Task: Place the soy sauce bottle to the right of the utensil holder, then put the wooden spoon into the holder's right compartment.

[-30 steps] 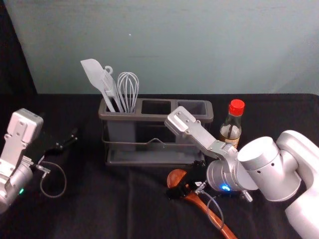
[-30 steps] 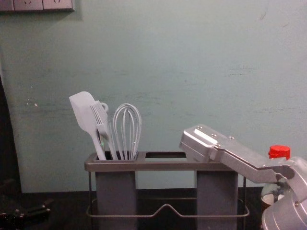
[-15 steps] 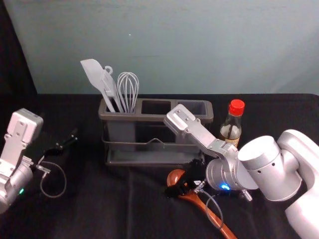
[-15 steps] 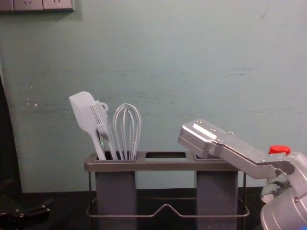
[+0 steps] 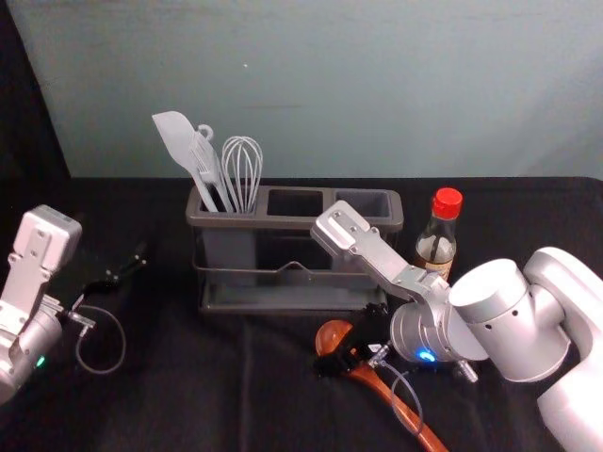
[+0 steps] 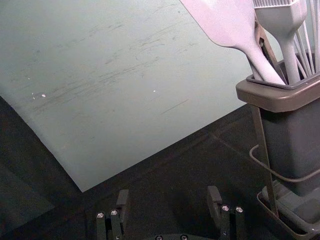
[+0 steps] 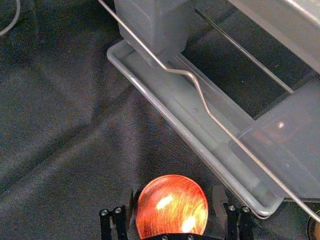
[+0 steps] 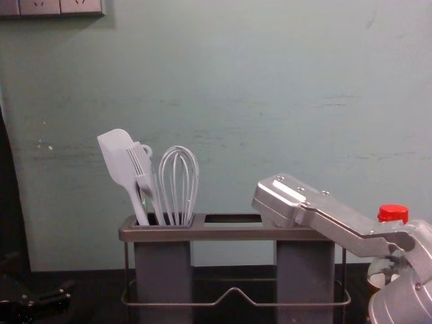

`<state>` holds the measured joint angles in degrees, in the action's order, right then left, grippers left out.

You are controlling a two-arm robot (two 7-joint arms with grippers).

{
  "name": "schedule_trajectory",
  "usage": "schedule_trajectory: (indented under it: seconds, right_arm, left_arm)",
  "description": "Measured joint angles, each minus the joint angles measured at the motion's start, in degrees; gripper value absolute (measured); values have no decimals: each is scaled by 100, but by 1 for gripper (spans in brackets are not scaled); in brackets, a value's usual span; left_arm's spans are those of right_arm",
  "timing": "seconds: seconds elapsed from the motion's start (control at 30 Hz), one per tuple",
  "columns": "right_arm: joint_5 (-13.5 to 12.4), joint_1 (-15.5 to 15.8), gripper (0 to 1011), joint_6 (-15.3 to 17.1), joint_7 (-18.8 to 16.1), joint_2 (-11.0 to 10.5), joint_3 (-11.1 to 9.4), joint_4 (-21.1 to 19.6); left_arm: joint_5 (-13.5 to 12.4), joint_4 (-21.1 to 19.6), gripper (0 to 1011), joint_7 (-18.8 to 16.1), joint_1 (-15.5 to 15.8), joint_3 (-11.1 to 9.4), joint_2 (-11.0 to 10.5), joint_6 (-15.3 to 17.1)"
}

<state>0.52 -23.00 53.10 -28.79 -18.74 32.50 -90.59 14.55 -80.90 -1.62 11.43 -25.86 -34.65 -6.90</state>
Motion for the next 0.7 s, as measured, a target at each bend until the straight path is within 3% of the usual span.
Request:
schedule_trajectory:
  seconds: [0.57,0.7]
  right_arm:
    - [30,4,1006,11,-16,7,-12,-3]
    - [27,3,932,10,-15,6,-10,-3]
  left_arm:
    - [0,0,1011,0,0,0,0,0]
    - [0,0,1011,0,0,0,0,0]
